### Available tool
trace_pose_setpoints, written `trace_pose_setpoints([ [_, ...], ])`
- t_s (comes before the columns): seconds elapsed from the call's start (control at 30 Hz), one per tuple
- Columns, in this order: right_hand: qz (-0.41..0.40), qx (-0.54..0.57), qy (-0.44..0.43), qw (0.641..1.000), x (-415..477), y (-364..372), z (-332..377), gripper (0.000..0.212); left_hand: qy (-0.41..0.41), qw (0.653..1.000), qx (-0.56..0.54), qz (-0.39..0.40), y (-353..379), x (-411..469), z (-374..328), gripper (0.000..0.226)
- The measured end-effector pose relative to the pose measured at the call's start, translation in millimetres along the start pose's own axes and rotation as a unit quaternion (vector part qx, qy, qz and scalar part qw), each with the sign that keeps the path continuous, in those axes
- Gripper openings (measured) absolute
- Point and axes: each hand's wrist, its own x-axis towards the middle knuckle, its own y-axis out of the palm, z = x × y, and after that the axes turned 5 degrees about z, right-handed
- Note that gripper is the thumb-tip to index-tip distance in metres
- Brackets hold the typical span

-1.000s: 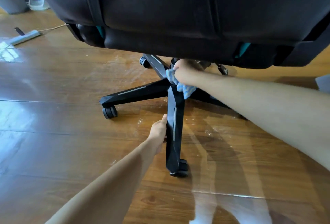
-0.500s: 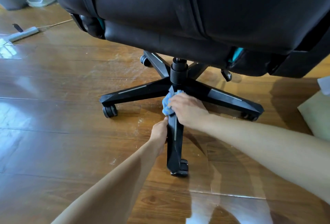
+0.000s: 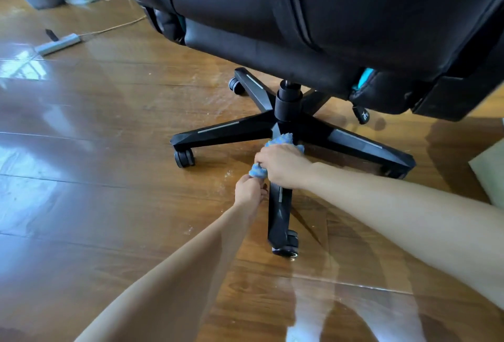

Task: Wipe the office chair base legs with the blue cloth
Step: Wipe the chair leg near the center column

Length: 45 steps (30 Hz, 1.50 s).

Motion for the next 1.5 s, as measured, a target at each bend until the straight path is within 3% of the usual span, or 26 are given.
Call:
trace_pose_setpoints([
  [0.03,-0.026,0.111,0.043,0.993,0.4,-4.2,1.6,0.021,-0.003,1.000,-0.017,-0.005,0.1,0.2,1.2,0.027],
  [0.1,-0.081,0.330,0.130,0.931,5.6,-12.6,2.1,0.021,-0.006,0.998,-0.059,-0.008,-1.2,1.0,3.2,0.035],
  [0.23,-0.057,0.574,0.161,0.801,21.9,-20.8,7.9,0.027,-0.004,0.988,-0.151,-0.001,-10.9,7.1,-9.9,0.048],
  [0.3,-0.029,0.635,0.157,0.756,40.6,-24.8,16.5,0.030,-0.006,0.967,-0.256,-0.016,-21.3,13.5,-26.7,0.048],
  [0.4,-0.043,0.652,0.163,0.739,74.2,-34.4,32.7,0.025,-0.002,0.929,-0.371,-0.013,-40.5,24.7,-62.9,0.042],
  [0.5,-0.063,0.694,0.164,0.698,92.3,-36.9,59.2,0.020,0.021,0.928,-0.371,0.014,-70.8,15.5,-90.6,0.028],
  [0.6,-0.036,0.754,0.157,0.637,83.4,-20.4,85.9,0.021,0.027,0.956,-0.290,0.028,-111.7,-7.4,-100.1,0.035],
  [0.77,0.018,0.694,0.235,0.680,55.1,-28.8,143.1,0.021,-0.040,0.980,-0.176,0.082,-183.0,-71.2,-128.6,0.040],
  [0.93,0.069,0.698,0.224,0.677,28.5,-78.6,209.1,0.010,-0.046,0.984,-0.089,0.150,-230.9,-146.3,-155.2,0.028],
  [1.03,0.089,0.685,0.222,0.688,12.4,-122.0,261.7,0.011,-0.054,0.993,-0.073,0.077,-260.4,-204.9,-169.7,0.032],
  [1.2,0.205,0.659,0.158,0.707,-17.1,-197.2,345.7,0.005,-0.056,0.981,-0.180,-0.047,-307.2,-313.3,-200.8,0.044],
  [1.3,0.296,0.603,0.091,0.736,-41.8,-241.5,409.9,0.010,-0.036,0.963,-0.242,-0.117,-338.9,-397.2,-217.4,0.036],
  [1.5,0.412,0.545,-0.019,0.730,-127.3,-306.6,543.5,0.012,0.026,0.909,-0.355,-0.218,-385.7,-582.3,-218.4,0.028],
])
